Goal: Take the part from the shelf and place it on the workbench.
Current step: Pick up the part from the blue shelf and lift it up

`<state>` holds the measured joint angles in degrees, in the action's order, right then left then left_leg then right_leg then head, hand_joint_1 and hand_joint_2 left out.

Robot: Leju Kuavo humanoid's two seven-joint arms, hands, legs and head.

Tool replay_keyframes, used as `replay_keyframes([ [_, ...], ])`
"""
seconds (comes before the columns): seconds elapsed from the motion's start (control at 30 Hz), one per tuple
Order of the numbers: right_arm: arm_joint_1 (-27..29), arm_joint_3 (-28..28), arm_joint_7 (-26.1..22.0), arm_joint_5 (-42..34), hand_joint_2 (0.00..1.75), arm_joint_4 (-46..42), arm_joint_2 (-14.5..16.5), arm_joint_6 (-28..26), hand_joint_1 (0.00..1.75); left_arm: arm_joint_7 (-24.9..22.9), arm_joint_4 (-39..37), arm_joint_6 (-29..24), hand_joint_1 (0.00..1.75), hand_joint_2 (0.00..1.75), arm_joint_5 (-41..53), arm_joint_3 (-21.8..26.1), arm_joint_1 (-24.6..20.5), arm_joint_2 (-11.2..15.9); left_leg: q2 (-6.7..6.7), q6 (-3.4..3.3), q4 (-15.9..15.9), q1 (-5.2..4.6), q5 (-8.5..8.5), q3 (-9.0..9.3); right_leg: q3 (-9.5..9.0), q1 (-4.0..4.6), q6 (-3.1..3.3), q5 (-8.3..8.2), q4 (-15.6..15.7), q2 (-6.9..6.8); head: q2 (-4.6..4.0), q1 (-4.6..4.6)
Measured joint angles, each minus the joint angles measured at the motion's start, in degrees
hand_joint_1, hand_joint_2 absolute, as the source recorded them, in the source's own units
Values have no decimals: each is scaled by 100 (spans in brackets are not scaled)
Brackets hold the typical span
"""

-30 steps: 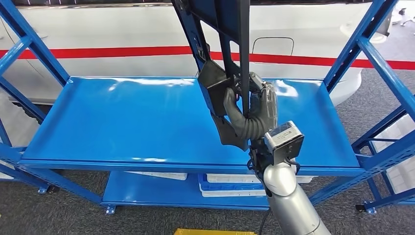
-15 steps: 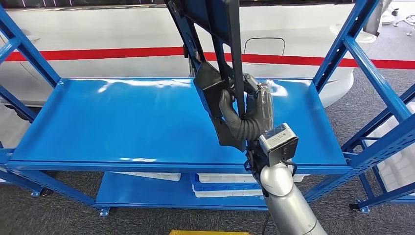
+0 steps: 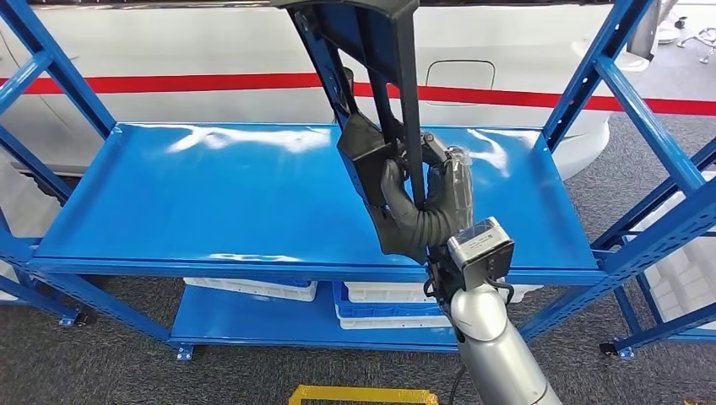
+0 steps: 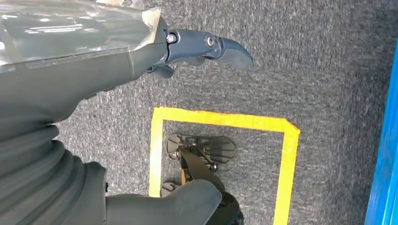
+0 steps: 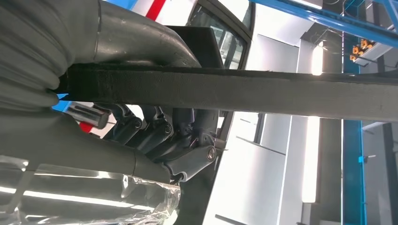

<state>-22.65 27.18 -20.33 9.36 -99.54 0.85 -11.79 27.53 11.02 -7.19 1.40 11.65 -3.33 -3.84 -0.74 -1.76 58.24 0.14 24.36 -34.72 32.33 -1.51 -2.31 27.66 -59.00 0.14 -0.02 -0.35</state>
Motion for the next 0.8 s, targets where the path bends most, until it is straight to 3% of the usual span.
replay_keyframes([
  [0.1,29,-10,-3,8,175,-3,3,-1,175,7,0,0,0,175,11,0,12,-4,16,126,22,36,-38,-60,41,12,140,-75,26,16,0,-3],
  [0.13,35,-10,-6,14,175,-4,9,-2,175,8,0,1,0,175,18,-1,17,-7,28,160,93,52,40,-97,59,-3,192,-114,36,13,0,-8],
  [0.2,55,-10,-15,30,175,-6,28,-7,175,14,0,1,0,175,31,-1,19,-11,56,216,565,83,444,-272,116,-23,275,-189,52,2,-1,-24],
  [0.27,99,-10,-19,48,175,-7,43,-24,175,20,0,2,0,175,42,0,22,-11,64,261,1295,100,907,-505,210,-5,313,-263,50,-7,-1,-34],
  [0.3,127,-11,-19,59,175,-7,46,-32,175,22,0,4,0,175,45,0,23,-11,64,273,1522,105,1020,-546,263,2,311,-305,49,-9,-1,-32],
  [0.33,153,-13,-21,69,175,-7,46,-39,175,22,0,6,0,175,53,0,24,-11,63,275,1552,107,1034,-486,320,6,302,-349,47,-10,-1,-33],
  [0.37,173,-15,-25,81,175,-7,46,-42,175,23,1,9,0,175,65,0,23,-12,63,267,1358,109,958,-307,372,7,290,-396,47,-8,-1,-33],
  [0.47,204,-29,-40,114,175,-28,48,-44,175,26,12,23,0,175,108,-1,-10,-13,87,204,218,90,667,475,485,21,211,-535,50,-2,0,-27],
  [0.5,209,-38,-48,123,175,-41,51,-44,175,28,18,28,0,175,117,-2,-26,-13,98,171,13,68,626,587,499,28,170,-575,56,-5,0,-17],
  [0.6,239,-70,-81,159,175,-60,55,-36,175,28,26,35,0,175,128,-2,-44,-15,96,27,-58,10,501,536,508,29,35,-692,110,-12,0,9],
  [0.63,255,-87,-95,174,175,-65,52,-26,175,26,27,36,0,175,133,-1,-48,-18,81,-28,-82,7,424,501,547,36,23,-649,76,-10,1,11],
  [0.67,270,-103,-105,187,175,-72,49,-13,175,23,28,36,0,175,140,-1,-54,-19,62,-83,-108,12,339,445,621,48,50,-504,-57,-8,0,20],
  [0.73,296,-128,-125,212,175,-82,43,25,175,21,32,39,0,175,156,0,-65,-22,30,-152,-127,2,187,287,823,60,166,30,-655,-7,0,42],
  [0.77,309,-133,-131,223,175,-83,42,43,175,20,33,42,0,175,162,0,-66,-21,21,-169,-124,-9,122,209,902,61,204,282,-1038,-8,-1,55],
  [0.8,326,-140,-138,237,175,-83,42,57,175,19,33,46,0,175,168,0,-65,-21,13,-172,-120,-21,57,128,929,62,204,433,-1357,-8,0,57],
])
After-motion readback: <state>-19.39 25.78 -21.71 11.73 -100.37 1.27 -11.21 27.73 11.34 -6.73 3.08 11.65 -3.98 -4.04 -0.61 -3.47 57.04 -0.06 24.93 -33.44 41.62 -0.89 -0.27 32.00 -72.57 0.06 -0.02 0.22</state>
